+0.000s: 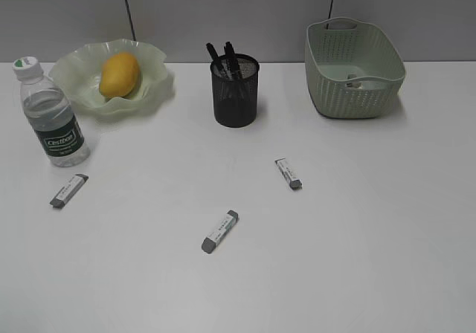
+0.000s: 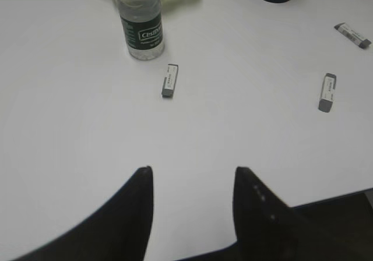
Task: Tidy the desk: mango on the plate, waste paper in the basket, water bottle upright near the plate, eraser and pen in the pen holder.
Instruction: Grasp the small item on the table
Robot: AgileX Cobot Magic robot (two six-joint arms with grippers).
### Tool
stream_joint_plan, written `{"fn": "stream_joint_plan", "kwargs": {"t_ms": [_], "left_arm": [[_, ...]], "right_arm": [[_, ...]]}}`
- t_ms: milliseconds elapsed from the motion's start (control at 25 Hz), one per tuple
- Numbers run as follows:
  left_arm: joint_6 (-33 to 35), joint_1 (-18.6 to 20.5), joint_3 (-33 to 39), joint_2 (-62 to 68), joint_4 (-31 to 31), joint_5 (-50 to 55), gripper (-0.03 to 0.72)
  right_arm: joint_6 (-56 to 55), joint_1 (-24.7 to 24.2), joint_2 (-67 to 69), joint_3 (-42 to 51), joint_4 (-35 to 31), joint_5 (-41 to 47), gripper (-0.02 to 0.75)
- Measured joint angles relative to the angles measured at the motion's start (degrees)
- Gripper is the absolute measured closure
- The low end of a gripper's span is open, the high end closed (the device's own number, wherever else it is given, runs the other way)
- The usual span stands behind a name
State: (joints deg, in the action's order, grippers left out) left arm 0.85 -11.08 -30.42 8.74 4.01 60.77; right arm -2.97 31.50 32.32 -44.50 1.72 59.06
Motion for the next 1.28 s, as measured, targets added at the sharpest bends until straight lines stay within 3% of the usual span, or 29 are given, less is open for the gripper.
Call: {"fn": "stream_joint_plan", "kwargs": {"t_ms": [360,800,1040,1280], "left_arm": [[0.0,0.0,0.0,0.0,0.0,0.0,0.344],[0.0,0.0,-1.7,3.0,-0.1,-2.5,0.327],[0.0,0.0,-3.9,17.0,-0.5,-8.6,0.218],[0.0,0.0,-3.9,35.8,-0.6,-16.4,0.204]], "right_arm": [[-0.1,0.0,-15.1,5.6,0.0,5.8,0.193],[-0.1,0.0,-16.3,5.8,0.3,6.3,0.193],[-0.1,0.0,-16.3,5.8,0.5,6.3,0.193],[-0.1,0.0,-16.3,5.8,0.6,6.4,0.193]]}}
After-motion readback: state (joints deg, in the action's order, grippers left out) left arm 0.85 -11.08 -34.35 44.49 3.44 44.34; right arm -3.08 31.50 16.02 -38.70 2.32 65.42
